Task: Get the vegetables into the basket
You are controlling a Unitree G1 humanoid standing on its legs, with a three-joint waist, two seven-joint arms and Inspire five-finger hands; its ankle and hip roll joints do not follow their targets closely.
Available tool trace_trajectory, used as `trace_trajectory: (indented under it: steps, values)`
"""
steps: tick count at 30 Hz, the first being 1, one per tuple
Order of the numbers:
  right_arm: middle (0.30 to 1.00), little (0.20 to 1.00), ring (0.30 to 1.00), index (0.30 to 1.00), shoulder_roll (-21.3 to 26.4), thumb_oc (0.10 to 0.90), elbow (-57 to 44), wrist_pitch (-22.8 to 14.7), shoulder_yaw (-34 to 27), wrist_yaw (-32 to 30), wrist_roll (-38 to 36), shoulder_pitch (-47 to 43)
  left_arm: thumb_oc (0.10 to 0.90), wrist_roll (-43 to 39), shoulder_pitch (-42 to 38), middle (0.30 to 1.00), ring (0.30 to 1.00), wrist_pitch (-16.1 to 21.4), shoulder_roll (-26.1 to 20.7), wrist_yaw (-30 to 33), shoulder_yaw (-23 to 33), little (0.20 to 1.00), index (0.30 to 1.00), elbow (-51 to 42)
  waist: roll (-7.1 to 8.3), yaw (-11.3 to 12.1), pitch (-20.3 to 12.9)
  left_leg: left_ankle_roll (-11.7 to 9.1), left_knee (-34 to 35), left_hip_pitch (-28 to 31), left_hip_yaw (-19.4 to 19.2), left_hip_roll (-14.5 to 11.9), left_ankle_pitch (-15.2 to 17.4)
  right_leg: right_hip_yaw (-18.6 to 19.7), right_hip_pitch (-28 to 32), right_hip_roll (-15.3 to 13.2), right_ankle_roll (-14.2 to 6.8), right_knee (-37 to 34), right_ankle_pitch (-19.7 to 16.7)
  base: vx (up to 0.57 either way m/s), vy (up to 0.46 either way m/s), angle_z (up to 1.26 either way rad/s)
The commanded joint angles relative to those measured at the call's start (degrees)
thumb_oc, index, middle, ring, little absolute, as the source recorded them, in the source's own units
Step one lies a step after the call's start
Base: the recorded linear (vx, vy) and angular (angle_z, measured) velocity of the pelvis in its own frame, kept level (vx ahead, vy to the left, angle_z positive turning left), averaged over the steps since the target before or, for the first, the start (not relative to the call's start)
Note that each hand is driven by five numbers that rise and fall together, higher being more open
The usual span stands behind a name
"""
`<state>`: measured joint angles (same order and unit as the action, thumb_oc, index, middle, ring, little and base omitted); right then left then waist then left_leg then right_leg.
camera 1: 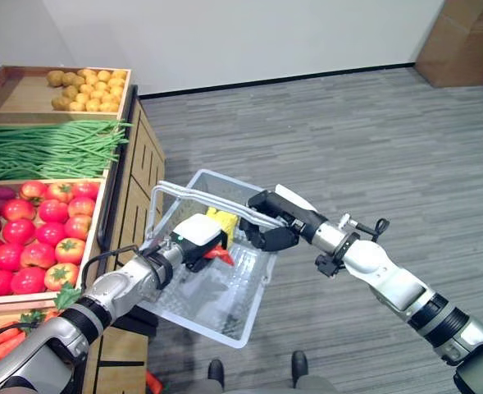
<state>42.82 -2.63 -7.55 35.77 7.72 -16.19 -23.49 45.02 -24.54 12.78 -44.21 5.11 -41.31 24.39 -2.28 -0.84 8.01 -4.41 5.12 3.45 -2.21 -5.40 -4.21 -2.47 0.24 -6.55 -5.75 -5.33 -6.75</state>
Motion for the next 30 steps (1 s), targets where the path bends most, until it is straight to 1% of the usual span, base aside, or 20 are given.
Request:
trace_trajectory:
  steps: [1,2,3,7,11,13,14,15,16,17,19,20,23,24,25,26,27,28,29,30]
  values:
    - [0.300,0.300,0.300,0.300,-3.17,0.400,-10.72,-10.72,-7.84,-1.52,-9.05,-2.51,0.735,2.92,-6.19,0.769,0.769,-1.90,-1.41,5.54,0.42,0.769,0.769,6.87,1.87,0.35,-7.08,-1.93,-0.12,-1.82,0.24,-0.44,1.48,-3.68,1.40,-2.96,-4.37,0.33,3.03,-0.04,-0.008,-0.09]
    - [0.300,0.300,0.300,0.300,-3.10,0.400,-11.21,-10.65,-8.19,-1.36,-9.59,-2.12,0.900,3.27,-5.63,1.000,1.000,-2.36,-1.06,5.79,1.12,1.000,1.000,7.55,1.86,0.34,-7.07,-1.94,-0.12,-1.84,0.21,-0.46,1.44,-3.66,1.36,-2.95,-4.35,0.33,3.01,0.00,0.000,0.00]
    - [0.300,0.300,0.300,0.300,-3.10,0.400,-11.20,-10.64,-8.17,-1.36,-9.59,-2.08,0.900,3.27,-5.60,1.000,1.000,-2.35,-1.05,5.79,1.10,1.000,1.000,7.57,1.82,0.35,-7.19,-1.98,-0.12,-1.59,0.20,-0.51,2.01,-3.68,1.61,-2.91,-4.42,0.33,3.53,0.03,-0.016,-0.02]
    - [0.300,0.300,0.300,0.300,-2.32,0.400,-10.47,-9.88,-8.92,-1.42,-8.49,-0.68,0.900,4.56,-3.90,1.000,1.000,-3.81,-0.11,5.83,3.55,1.000,1.000,8.80,1.89,0.39,-7.00,-2.01,-0.12,-1.58,0.28,-0.64,1.89,-3.63,1.77,-2.79,-4.29,0.33,3.64,0.00,0.000,0.00]
    - [0.300,0.300,0.300,0.300,-1.96,0.400,-8.24,-9.64,-9.37,-2.05,-5.26,0.39,0.900,4.38,-4.03,1.000,1.000,-3.50,0.11,5.92,3.93,1.000,1.000,6.60,1.95,0.44,-6.91,-1.97,-0.12,-1.83,0.50,-0.65,1.27,-3.79,1.73,-2.74,-4.12,0.33,3.26,-0.02,-0.007,0.00]
    - [0.300,0.300,0.300,0.300,-1.95,0.400,-6.73,-9.49,-9.85,-2.66,-2.91,1.04,0.900,3.93,-3.64,1.000,1.000,-3.29,0.35,6.15,4.48,1.000,1.000,3.94,1.99,0.57,-6.92,-1.92,-0.12,-1.88,0.75,-0.59,1.26,-3.89,1.88,-2.73,-4.05,0.33,3.36,0.00,0.000,0.00]
    - [0.300,0.300,0.300,0.300,-2.16,0.400,-3.47,-8.84,-10.16,-4.05,1.12,1.75,0.900,2.57,-2.67,1.000,1.000,-2.32,0.69,6.09,5.22,1.000,1.000,-0.76,2.02,0.83,-6.99,-1.85,-0.12,-1.92,1.06,-0.50,1.21,-4.15,2.03,-2.79,-4.01,0.33,3.39,0.00,0.000,0.00]
    - [0.300,0.300,0.300,0.300,-2.52,0.400,-2.22,-8.76,-10.23,-4.46,2.40,2.17,0.900,2.06,-1.78,1.000,1.000,-1.88,0.82,6.18,5.58,1.000,1.000,-2.47,2.08,0.85,-7.05,-1.77,-0.12,-1.85,1.25,-0.47,1.21,-4.26,2.15,-2.77,-3.97,0.33,3.44,0.01,-0.015,0.04]
    - [0.300,0.300,0.300,0.300,-3.39,0.400,0.66,-8.21,-10.46,-5.01,4.73,2.94,0.900,-0.23,0.00,1.000,1.000,0.21,1.74,5.53,5.60,1.000,1.000,-7.17,2.20,1.13,-7.15,-1.68,-0.12,-1.84,1.64,-0.37,1.21,-4.45,2.34,-2.82,-3.90,0.33,3.49,0.01,-0.013,0.06]
    - [0.300,0.300,0.300,0.300,-3.47,0.400,0.74,-8.27,-10.35,-5.05,4.80,2.92,0.900,-0.32,0.20,1.000,1.000,0.18,1.59,5.33,5.75,1.000,1.000,-7.44,2.22,1.05,-7.21,-1.68,-0.12,-1.84,1.66,-0.37,1.22,-4.47,2.35,-2.82,-3.90,0.33,3.51,0.02,-0.006,0.06]
    - [0.300,0.300,0.300,0.300,-5.53,0.400,5.49,-7.39,-11.59,-6.21,6.33,5.20,0.900,-5.19,3.76,1.000,1.000,2.91,2.55,3.61,6.28,1.000,1.000,-14.41,2.32,1.66,-7.41,-1.41,-0.12,-1.76,2.15,-0.07,1.30,-4.76,2.81,-2.86,-3.77,0.33,3.66,0.02,-0.003,0.07]
    - [0.300,0.300,0.300,0.300,-6.66,0.400,8.24,-7.30,-12.15,-7.20,8.76,6.33,0.900,-8.75,6.00,1.000,1.000,4.15,2.80,2.20,6.83,1.000,1.000,-18.52,2.45,2.03,-7.52,-1.27,-0.12,-1.74,2.53,0.04,1.35,-4.99,3.03,-2.95,-3.70,0.33,3.72,0.02,-0.004,0.05]
    - [0.300,0.300,0.300,0.300,-8.58,0.400,12.51,-6.67,-13.62,-9.29,12.29,8.60,0.900,-16.97,10.11,1.000,1.000,5.49,3.49,-0.12,8.37,1.000,1.000,-23.89,2.73,2.57,-7.61,-1.02,-0.12,-1.73,3.09,0.32,1.34,-5.28,3.34,-3.03,-3.67,0.33,3.68,0.01,-0.003,0.04]
    - [0.300,0.300,0.300,0.300,-8.66,0.400,12.56,-6.72,-13.54,-9.35,12.38,8.61,0.900,-17.12,10.27,1.000,1.000,5.41,3.36,-0.30,8.49,1.000,1.000,-24.12,2.76,2.50,-7.66,-1.02,-0.12,-1.73,3.11,0.32,1.35,-5.31,3.35,-3.03,-3.68,0.33,3.69,0.00,0.000,0.08]
    - [0.300,0.300,0.300,0.300,-9.82,0.400,16.61,-6.05,-14.67,-10.85,14.28,10.15,0.900,-25.03,13.65,1.000,1.000,5.66,4.16,-2.36,10.17,1.000,1.000,-27.22,2.86,3.04,-7.58,-0.78,-0.12,-1.77,3.58,0.55,1.31,-5.52,3.48,-3.18,-3.60,0.33,3.63,0.00,0.001,0.10]
    - [0.300,0.300,0.300,0.300,-10.45,0.400,18.29,-5.73,-15.11,-11.18,14.90,10.82,0.900,-28.57,15.61,1.000,1.000,5.50,4.39,-3.89,10.86,1.000,1.000,-28.50,2.92,3.22,-7.60,-0.67,-0.12,-1.83,3.79,0.62,1.27,-5.76,3.56,-3.23,-3.58,0.33,3.63,0.00,0.005,0.13]
    - [0.300,0.300,0.300,0.300,-10.91,0.400,20.83,-5.28,-15.87,-12.26,16.11,11.57,0.900,-34.75,17.90,1.000,1.000,5.03,4.63,-5.07,12.18,1.000,1.000,-29.94,2.97,3.36,-7.67,-0.55,-0.12,-1.90,4.12,0.74,1.24,-6.00,3.63,-3.31,-3.58,0.33,3.61,0.00,0.006,0.19]
    - [0.300,0.300,0.300,0.300,-11.86,0.400,25.14,-4.35,-17.08,-13.45,17.53,12.44,0.900,-43.47,20.38,1.000,1.000,4.36,4.67,-7.19,13.02,1.000,1.000,-31.89,2.89,3.79,-7.56,-0.38,-0.12,-1.88,4.55,0.95,1.25,-6.29,3.78,-3.42,-3.62,0.33,3.52,0.01,0.007,0.25]
    - [0.300,0.300,0.300,0.300,-12.32,0.400,27.58,-4.27,-17.50,-13.83,18.17,12.68,0.900,-46.33,21.40,1.000,1.000,4.16,4.33,-8.00,13.51,1.000,1.000,-32.80,2.90,3.97,-7.50,-0.29,-0.12,-1.92,4.73,1.05,1.23,-6.47,3.92,-3.51,-3.66,0.33,3.49,0.04,0.000,0.22]
    - [0.300,0.300,0.300,0.300,-13.09,0.400,31.39,-3.42,-18.41,-14.89,19.58,13.09,0.900,-54.09,23.53,1.000,1.000,3.11,4.14,-10.65,14.18,1.000,1.000,-33.43,2.81,4.35,-7.49,-0.24,-0.12,-1.71,5.12,1.09,1.74,-6.83,4.41,-3.57,-3.71,0.33,3.99,0.04,-0.005,0.21]
